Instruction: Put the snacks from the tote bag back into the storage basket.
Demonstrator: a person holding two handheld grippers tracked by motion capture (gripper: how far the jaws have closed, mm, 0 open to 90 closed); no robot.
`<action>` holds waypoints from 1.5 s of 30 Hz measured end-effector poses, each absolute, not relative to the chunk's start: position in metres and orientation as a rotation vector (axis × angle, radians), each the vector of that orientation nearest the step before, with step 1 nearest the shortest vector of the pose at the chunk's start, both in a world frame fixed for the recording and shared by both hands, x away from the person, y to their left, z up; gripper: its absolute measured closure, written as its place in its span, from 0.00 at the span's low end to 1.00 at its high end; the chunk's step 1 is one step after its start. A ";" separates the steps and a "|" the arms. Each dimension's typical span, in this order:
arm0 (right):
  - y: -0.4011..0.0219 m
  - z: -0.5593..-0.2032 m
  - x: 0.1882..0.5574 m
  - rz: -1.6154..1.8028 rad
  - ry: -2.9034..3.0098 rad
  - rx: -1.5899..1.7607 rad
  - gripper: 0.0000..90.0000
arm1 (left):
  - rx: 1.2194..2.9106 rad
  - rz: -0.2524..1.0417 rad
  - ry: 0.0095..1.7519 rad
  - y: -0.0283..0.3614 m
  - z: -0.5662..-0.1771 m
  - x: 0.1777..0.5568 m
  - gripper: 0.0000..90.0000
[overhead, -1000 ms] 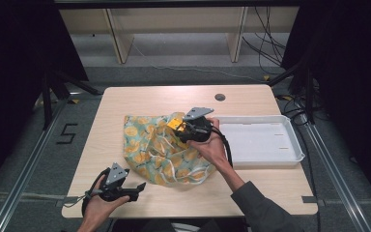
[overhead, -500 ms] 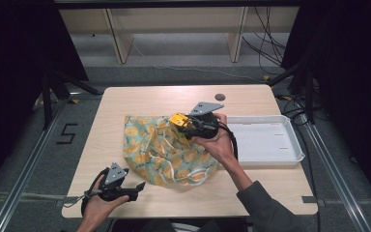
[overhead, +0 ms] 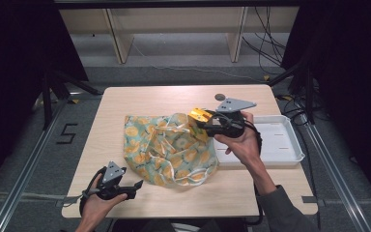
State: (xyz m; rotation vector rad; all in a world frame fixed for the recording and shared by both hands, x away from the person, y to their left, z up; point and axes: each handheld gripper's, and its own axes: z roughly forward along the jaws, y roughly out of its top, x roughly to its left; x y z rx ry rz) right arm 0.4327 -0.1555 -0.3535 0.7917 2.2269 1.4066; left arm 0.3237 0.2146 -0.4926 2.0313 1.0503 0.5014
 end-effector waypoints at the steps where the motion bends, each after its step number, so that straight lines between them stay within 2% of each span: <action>1: -0.155 -0.353 0.433 1.407 2.227 0.792 0.58 | 2.031 0.501 1.050 0.215 -0.493 0.324 0.22; 7: -0.193 -0.354 0.429 1.387 2.160 0.844 0.58 | 2.041 0.508 1.034 0.216 -0.492 0.325 0.22; 15: -0.218 -0.363 0.427 1.349 2.164 0.926 0.58 | 2.043 0.511 1.029 0.216 -0.492 0.325 0.22; 17: -0.219 -0.366 0.427 1.356 2.148 0.945 0.58 | 2.001 0.508 1.054 0.215 -0.493 0.324 0.22; 45: -0.237 -0.396 0.430 1.309 2.197 0.975 0.58 | 2.021 0.502 1.058 0.221 -0.493 0.319 0.22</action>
